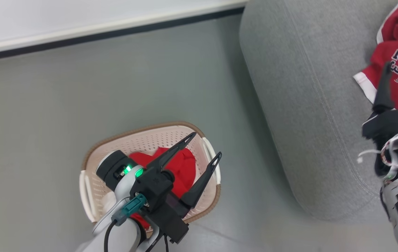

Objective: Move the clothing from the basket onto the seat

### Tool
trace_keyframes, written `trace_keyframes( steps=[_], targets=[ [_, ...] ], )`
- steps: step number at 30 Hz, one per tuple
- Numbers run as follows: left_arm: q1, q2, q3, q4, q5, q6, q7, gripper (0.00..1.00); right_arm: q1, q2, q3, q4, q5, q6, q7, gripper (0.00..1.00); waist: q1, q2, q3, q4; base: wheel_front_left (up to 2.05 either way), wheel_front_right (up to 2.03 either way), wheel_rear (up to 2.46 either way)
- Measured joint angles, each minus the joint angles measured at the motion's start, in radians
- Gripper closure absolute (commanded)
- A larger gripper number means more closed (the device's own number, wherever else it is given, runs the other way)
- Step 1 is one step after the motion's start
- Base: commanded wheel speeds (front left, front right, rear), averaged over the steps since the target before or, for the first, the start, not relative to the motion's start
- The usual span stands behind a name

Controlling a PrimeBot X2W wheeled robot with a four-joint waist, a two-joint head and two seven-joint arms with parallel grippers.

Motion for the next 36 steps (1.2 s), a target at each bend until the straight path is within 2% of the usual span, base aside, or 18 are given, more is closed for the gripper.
trace_keyframes(
  steps=[8, 14, 26, 36],
  targets=[
    [0.041, -0.019, 0.013, 0.050, -0.011, 0.019, -0.023, 0.00, 0.083, 0.031, 0.053, -0.079, -0.039, 0.013, 0.000, 0.00, 0.0000, 0.0000, -0.067, 0.057, 0.00, 0.00, 0.00],
    [0.082, -0.032, 0.046, 0.078, -0.053, 0.057, -0.043, 0.00, 0.138, 0.038, 0.081, -0.127, -0.060, 0.021, 0.000, 0.00, 0.0000, 0.0000, -0.121, 0.100, 0.00, 0.00, 0.00],
    [0.146, -0.023, 0.126, 0.108, -0.099, 0.115, -0.071, 0.00, 0.243, 0.052, 0.132, -0.220, -0.090, 0.026, 0.000, 0.00, -0.0001, -0.0001, -0.207, 0.181, 0.00, 0.00, 0.00],
    [0.185, -0.017, 0.201, 0.124, -0.132, 0.163, -0.089, 0.00, 0.325, 0.067, 0.161, -0.276, -0.096, 0.025, 0.001, 0.00, 0.0000, 0.0000, -0.258, 0.222, 0.00, 0.00, 0.00]
  ],
)
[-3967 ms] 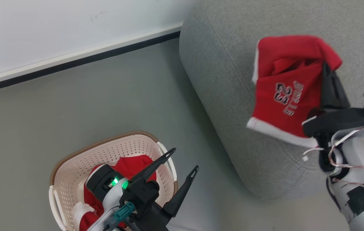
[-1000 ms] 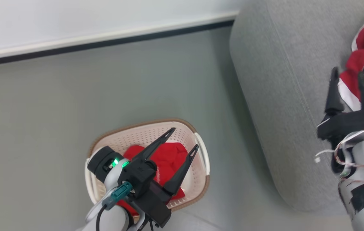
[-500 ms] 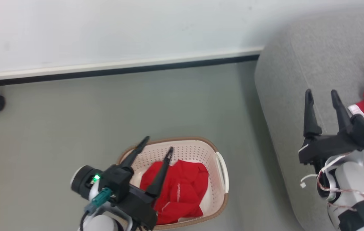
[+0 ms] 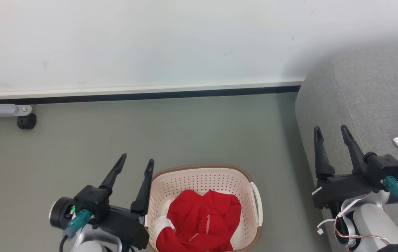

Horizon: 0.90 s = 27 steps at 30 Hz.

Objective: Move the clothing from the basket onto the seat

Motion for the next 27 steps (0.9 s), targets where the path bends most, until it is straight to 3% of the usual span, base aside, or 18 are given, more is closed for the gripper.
trace_keyframes(
  steps=[12, 27],
  targets=[
    [0.069, 0.030, 0.092, 0.017, -0.036, 0.031, -0.009, 0.00, 0.102, 0.001, 0.002, -0.044, 0.002, -0.006, 0.035, 0.00, 0.0000, 0.0001, -0.063, 0.028, 0.00, 0.00, 0.00],
    [0.151, 0.033, 0.121, -0.001, -0.036, 0.048, -0.016, 0.00, 0.211, -0.009, -0.029, -0.113, 0.018, -0.024, 0.079, 0.00, 0.0001, 0.0001, -0.109, 0.040, 0.00, 0.00, 0.00]
  ],
)
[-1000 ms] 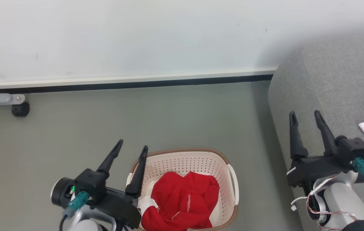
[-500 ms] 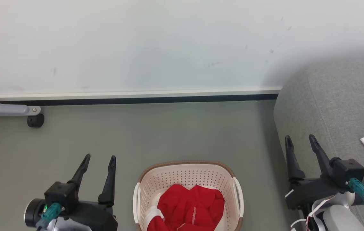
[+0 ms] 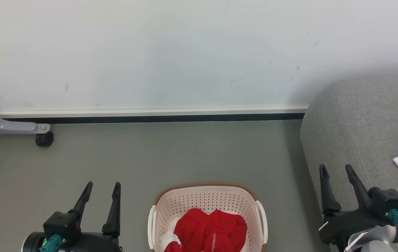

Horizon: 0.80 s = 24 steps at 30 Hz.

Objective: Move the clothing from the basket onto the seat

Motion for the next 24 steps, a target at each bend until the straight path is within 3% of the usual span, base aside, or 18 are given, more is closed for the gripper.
trace_keyframes(
  steps=[24],
  targets=[
    [0.008, -0.008, 0.038, -0.024, 0.002, 0.009, 0.010, 0.00, 0.037, 0.000, -0.018, -0.093, -0.002, -0.017, 0.070, 0.00, 0.0001, 0.0000, -0.002, -0.002, 0.00, 0.00, 0.00]
  ],
)
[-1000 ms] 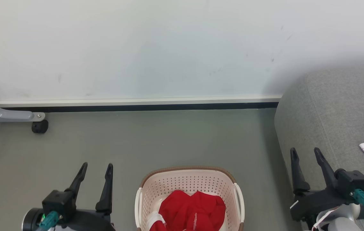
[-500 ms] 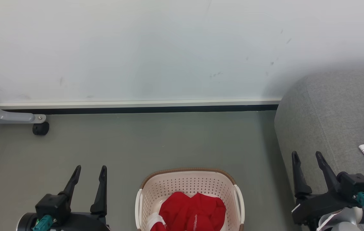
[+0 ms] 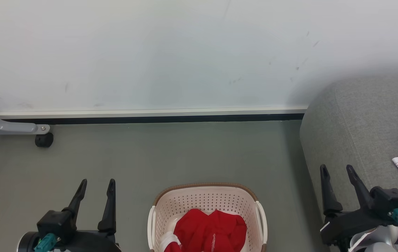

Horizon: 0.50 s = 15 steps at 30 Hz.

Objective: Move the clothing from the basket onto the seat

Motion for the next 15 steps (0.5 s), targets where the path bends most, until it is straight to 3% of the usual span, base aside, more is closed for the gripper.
trace_keyframes(
  steps=[15],
  targets=[
    [0.001, -0.005, 0.016, -0.025, 0.009, 0.000, 0.008, 0.00, 0.009, 0.000, -0.010, -0.052, -0.011, -0.005, 0.030, 0.00, 0.0000, 0.0000, 0.019, 0.001, 0.00, 0.00, 0.00]
  ],
)
